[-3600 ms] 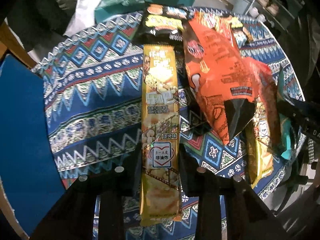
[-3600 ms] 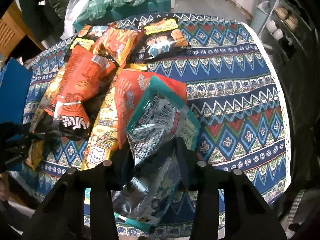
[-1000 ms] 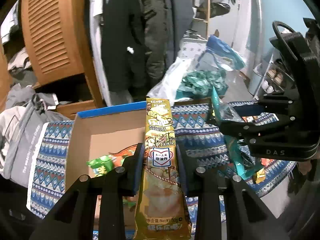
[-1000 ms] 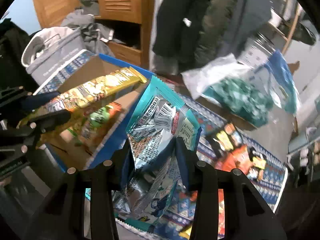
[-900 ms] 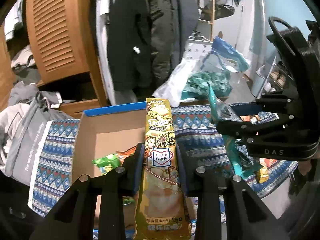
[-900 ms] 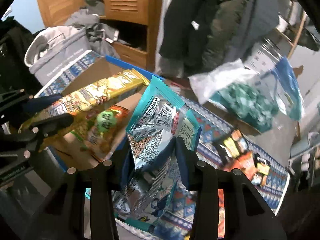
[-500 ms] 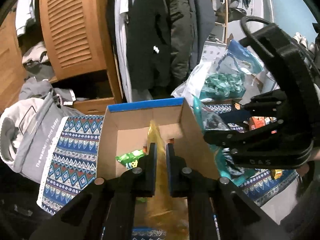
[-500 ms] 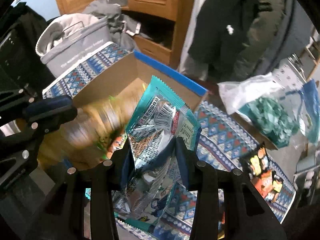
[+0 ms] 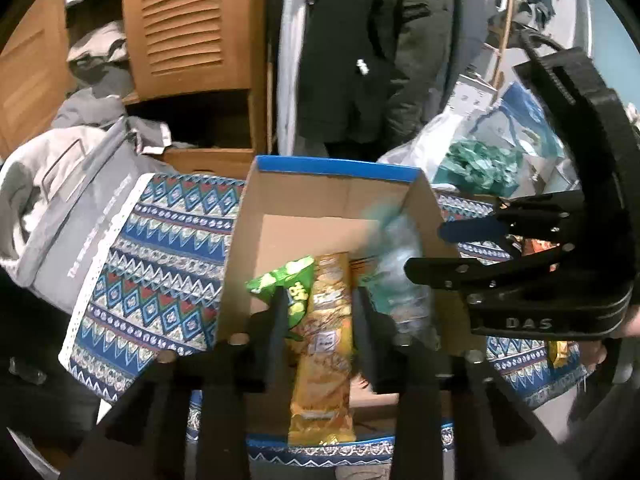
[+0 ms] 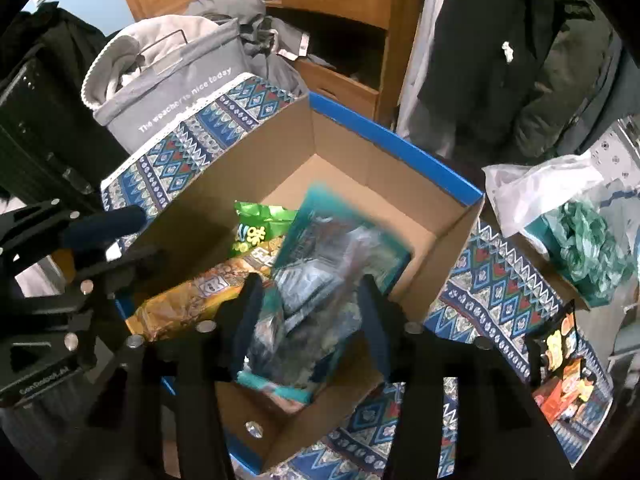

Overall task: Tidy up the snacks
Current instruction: 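Carry both bags over the box and release them inside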

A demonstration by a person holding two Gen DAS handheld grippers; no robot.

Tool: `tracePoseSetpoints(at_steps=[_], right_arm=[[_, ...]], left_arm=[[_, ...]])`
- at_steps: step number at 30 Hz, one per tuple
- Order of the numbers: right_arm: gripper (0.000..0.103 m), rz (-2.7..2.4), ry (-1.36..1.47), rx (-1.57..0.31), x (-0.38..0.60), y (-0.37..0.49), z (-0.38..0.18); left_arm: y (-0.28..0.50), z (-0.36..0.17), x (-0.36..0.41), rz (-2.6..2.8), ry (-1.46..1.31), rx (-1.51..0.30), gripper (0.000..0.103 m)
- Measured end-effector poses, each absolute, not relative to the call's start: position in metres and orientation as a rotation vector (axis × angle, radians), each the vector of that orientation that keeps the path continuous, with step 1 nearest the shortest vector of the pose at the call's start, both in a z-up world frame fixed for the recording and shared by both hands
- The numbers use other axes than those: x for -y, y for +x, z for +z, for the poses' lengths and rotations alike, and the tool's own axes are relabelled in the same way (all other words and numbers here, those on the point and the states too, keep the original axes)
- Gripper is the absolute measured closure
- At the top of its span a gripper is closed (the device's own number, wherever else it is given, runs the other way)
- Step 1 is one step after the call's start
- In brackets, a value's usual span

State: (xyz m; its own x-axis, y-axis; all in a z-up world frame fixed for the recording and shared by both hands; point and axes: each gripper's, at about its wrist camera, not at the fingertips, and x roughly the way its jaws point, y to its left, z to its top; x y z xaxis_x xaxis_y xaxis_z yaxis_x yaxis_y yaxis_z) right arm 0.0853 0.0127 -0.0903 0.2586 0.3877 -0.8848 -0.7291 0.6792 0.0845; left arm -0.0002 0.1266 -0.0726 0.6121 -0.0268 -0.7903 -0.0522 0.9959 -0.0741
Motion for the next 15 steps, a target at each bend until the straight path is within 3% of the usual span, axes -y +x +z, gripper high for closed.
tracePoseSetpoints(at_steps=[3,7,9,15], right_arm=[[0.04,0.77,-0.369,-1.052,-0.011,0.086,-0.087],[0.039,0.753,-0.344,-1.053,-0.005,0.089,-0.082],[0.032,0.743,-0.338,-1.045,0.0,0.09,-0.079],[0.031,0.712,-0.325,-1.034,0.019,0.089,-0.074]], left_arm=[[-0.001,-0.074,-0.128,0.024,-0.087,-0.92,0.061],[-0.003,-0.071,-0.127,0.039,-0.076,-0.906,0.047],[-0.003,-0.07,-0.126,0.042,-0.078,-0.905,0.045],[-0.001,-0.067,-0.116,0.028,-0.068,-0.906,0.038]])
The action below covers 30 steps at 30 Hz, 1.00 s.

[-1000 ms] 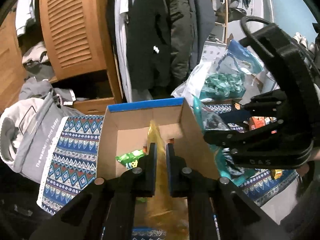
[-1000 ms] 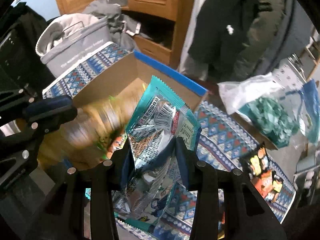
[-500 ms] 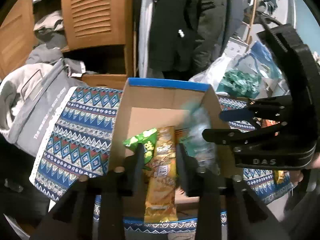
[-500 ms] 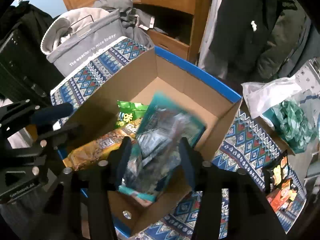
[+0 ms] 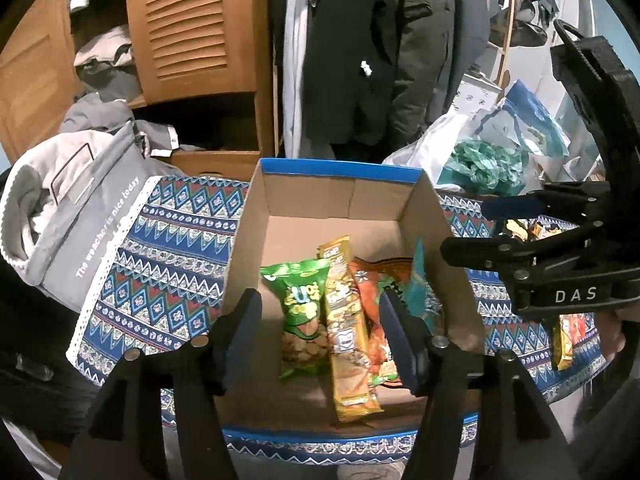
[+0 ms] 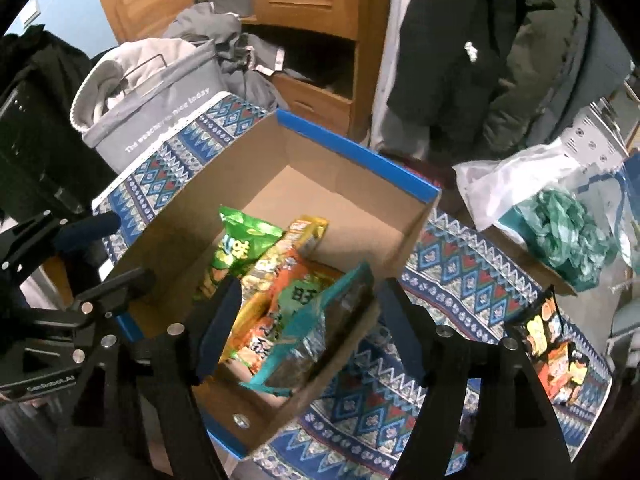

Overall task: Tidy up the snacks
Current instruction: 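Carry both bags over the box and release them inside, then move both open tools back over the snack pile on the table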

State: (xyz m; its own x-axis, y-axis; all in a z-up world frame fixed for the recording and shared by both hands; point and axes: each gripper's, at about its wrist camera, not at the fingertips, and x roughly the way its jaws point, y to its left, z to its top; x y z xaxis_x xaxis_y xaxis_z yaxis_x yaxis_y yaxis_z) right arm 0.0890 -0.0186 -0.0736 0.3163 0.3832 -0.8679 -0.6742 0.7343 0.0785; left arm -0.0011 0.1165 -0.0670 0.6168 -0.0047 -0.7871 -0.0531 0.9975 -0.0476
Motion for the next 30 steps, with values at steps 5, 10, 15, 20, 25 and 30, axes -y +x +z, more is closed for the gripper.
tracePoseSetpoints(at_steps=[5,10,15,20,25,30], right_arm=[[0.031,0.685,-0.323,-1.032,0.035,0.087,-0.072],[0.028,0.659,-0.305,-1.031,0.057,0.085,-0.07],[0.028,0.626,-0.278,-1.031,0.082,0.084,-0.067],[0.028,0.587,-0.266,-1.026,0.108,0.081,-0.064],[0.026,0.55,-0.261,-1.014,0.132,0.076,-0.06],[0.026,0.514,-0.261,-1.005,0.155,0.071,-0.058]], left_arm=[[-0.001,-0.062,-0.105,0.016,-0.056,-0.895,0.032],[0.002,-0.059,-0.089,-0.01,-0.048,-0.899,0.026],[0.006,-0.057,-0.067,-0.044,-0.022,-0.909,0.026],[0.007,-0.052,-0.045,-0.079,0.012,-0.903,0.025],[0.008,-0.048,-0.027,-0.097,0.037,-0.895,0.023],[0.012,-0.048,-0.008,-0.119,0.064,-0.904,0.023]])
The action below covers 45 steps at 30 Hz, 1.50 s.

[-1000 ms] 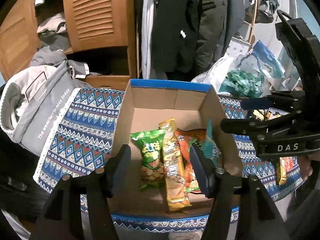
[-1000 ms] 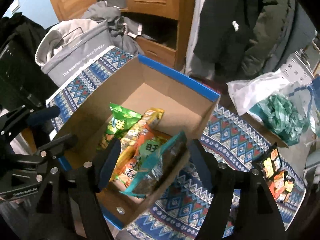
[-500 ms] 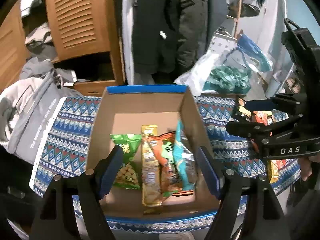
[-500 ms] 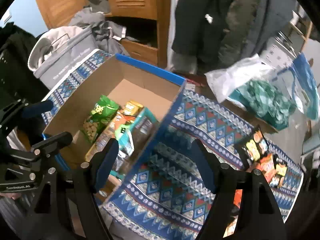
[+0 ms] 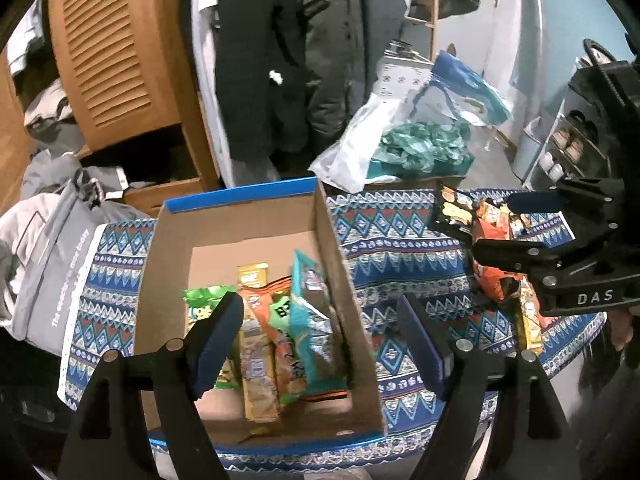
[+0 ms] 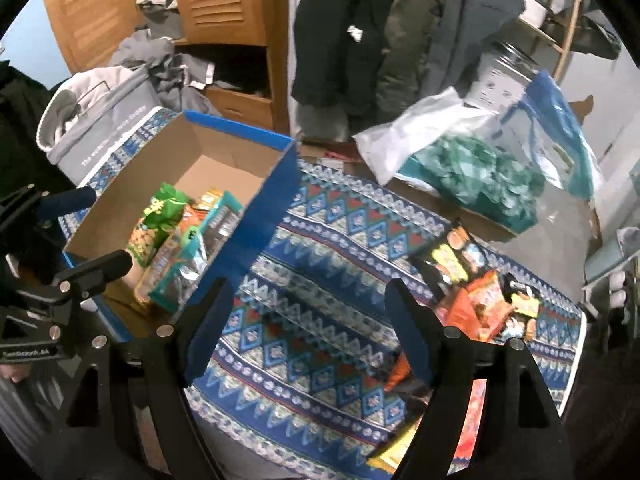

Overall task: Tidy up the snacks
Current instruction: 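Move both open tools back over the snack pile on the table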

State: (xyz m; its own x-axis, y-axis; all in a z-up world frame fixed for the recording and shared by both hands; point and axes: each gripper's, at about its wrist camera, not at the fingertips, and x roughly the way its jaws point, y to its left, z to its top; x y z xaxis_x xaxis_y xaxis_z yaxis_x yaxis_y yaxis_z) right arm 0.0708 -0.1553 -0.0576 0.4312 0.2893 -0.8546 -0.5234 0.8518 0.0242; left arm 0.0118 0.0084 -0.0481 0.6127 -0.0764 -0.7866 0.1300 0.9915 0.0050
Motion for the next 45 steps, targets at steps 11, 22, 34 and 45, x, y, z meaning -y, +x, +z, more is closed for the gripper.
tracePoseSetpoints(at_steps=[11,22,34,45], right_arm=[[0.025,0.419,-0.214,-1.024,0.217,0.06,-0.064],[0.025,0.3,-0.171,-1.057,0.286,0.061,-0.081],[0.025,0.166,-0.098,-1.139,0.359,0.071,-0.128],[0.025,0.124,0.015,-1.242,0.402,0.075,-0.177]], left_arm=[[0.016,-0.055,0.039,-0.184,0.135,-0.938,0.023],[0.024,-0.06,0.083,-0.249,0.17,-0.974,0.023],[0.039,-0.08,0.125,-0.305,0.175,-1.046,0.023],[0.052,-0.107,0.166,-0.338,0.215,-1.106,0.023]])
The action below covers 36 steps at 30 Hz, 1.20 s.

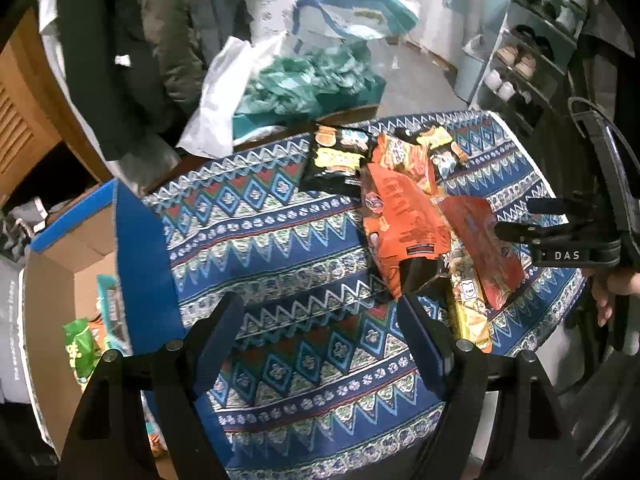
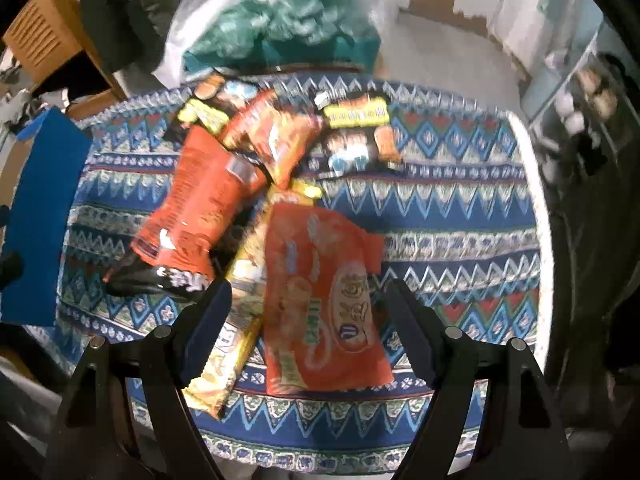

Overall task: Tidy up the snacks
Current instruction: 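Move both open tools back over the snack pile on the table, then grasp the orange bag with the left tool while the right tool grasps the red bag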

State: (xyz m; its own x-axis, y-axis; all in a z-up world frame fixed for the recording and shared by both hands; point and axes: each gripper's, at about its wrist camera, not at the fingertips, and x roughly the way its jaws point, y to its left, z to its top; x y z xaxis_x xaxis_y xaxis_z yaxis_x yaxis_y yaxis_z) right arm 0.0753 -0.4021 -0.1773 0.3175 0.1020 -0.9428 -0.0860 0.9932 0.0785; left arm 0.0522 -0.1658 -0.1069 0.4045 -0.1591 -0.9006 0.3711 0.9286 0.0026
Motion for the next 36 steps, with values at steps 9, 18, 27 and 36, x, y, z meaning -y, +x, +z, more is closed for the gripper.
tracePoseSetpoints(at_steps=[9,18,27,36], right_arm=[[0.025,0.113,0.106,-1.317,0.416,0.087,-0.216],[0.025,0.106,0.08,-1.344,0.412,0.089,-0.237],[0.024,0.024,0.026,-1.37,0.44,0.087,-0.245],[0.024,0.002,0.065,-1.383,0.464,0.085,-0.249]], left_arm=[[0.059,-0.132,0.183,-0.359,0.249,-1.152,0.023],[0.068,-0.147,0.195,-0.365,0.251,-1.183,0.023],[0.078,-0.152,0.212,-0.396,0.22,-1.219,0.023],[0.1,-0.151,0.241,-0.433,0.121,-1.257,0.016]])
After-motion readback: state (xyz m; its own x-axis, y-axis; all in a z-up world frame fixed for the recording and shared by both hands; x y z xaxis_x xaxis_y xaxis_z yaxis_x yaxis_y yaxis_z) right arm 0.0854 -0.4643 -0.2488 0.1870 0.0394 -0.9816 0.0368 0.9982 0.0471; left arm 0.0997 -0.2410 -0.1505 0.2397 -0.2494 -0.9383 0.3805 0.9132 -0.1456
